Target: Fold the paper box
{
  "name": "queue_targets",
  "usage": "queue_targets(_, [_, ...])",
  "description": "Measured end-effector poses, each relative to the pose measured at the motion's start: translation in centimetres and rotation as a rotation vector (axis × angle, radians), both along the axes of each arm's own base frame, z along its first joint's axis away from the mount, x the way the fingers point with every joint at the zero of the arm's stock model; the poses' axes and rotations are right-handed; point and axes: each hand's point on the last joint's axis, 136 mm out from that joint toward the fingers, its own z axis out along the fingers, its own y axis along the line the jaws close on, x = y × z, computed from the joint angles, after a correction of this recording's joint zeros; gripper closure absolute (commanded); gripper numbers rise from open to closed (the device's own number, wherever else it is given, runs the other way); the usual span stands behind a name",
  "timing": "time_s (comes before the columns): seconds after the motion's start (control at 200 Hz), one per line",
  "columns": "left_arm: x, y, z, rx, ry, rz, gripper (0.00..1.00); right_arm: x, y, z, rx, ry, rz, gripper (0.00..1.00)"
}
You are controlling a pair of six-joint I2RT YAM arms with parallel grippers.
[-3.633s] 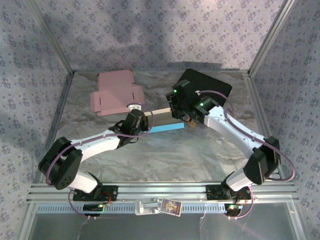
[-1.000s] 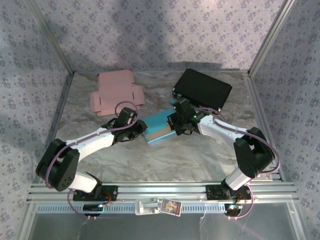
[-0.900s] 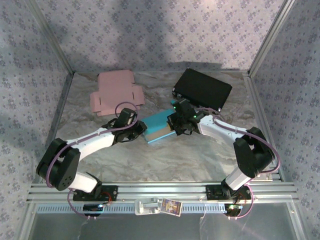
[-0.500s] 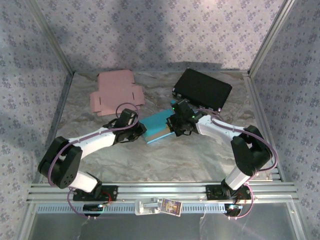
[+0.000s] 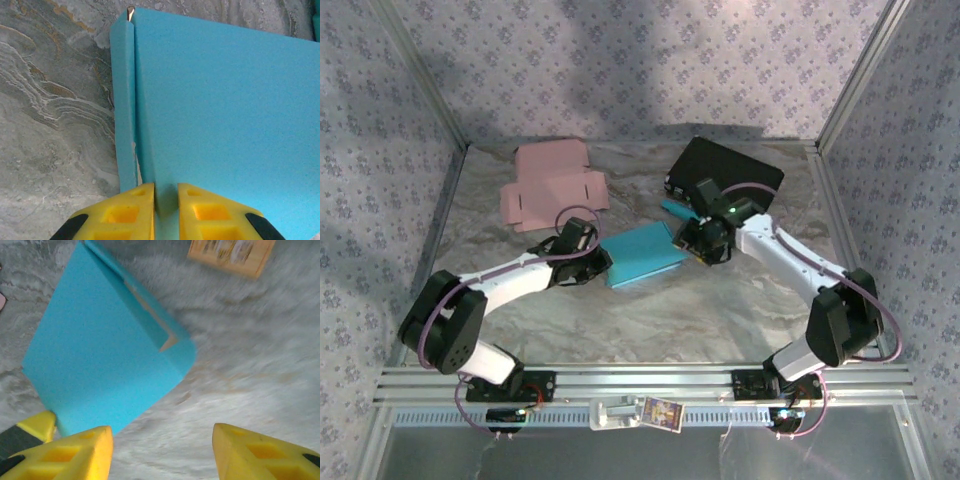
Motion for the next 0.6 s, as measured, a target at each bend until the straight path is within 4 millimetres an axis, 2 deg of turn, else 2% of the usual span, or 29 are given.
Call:
queue_targets(0.05, [0.0,0.0,-0.1,0.005,0.003,-0.004,0.84,1.0,-1.0,0.4,-0.024,-0.023,0.036,0.45])
queue_targets(0.12, [0.0,0.0,-0.1,0.01,0.005,-0.008,0.84,2.8,-1.6,0.4,-0.052,-0.041,0.104,0.5])
queue_targets(0.22, [0.0,0.0,-0.1,0.013,0.005,-0.011,0.84,6.0,-0.2,-0.8,-0.074,-0.044,0.254,0.54])
queue_targets(0.305, [0.0,0.0,-0.1,0.016,0.003,-0.015,0.84,7.8,1.4,-3.3,-0.078,-0.017,0.376,0.57])
queue_targets(0.385, [0.0,0.0,-0.2,0.02,0.003,-0.02,0.84,7.9,2.3,-5.6,-0.072,0.03,0.448,0.61])
queue_targets(0.465, [0.1,0.0,-0.4,0.025,0.008,-0.021,0.84,7.0,2.8,-7.4,-0.074,0.078,0.511,0.67])
queue_targets(0.605, [0.0,0.3,-0.5,0.036,0.014,-0.023,0.83,5.6,3.5,-8.4,-0.095,0.117,0.577,0.71])
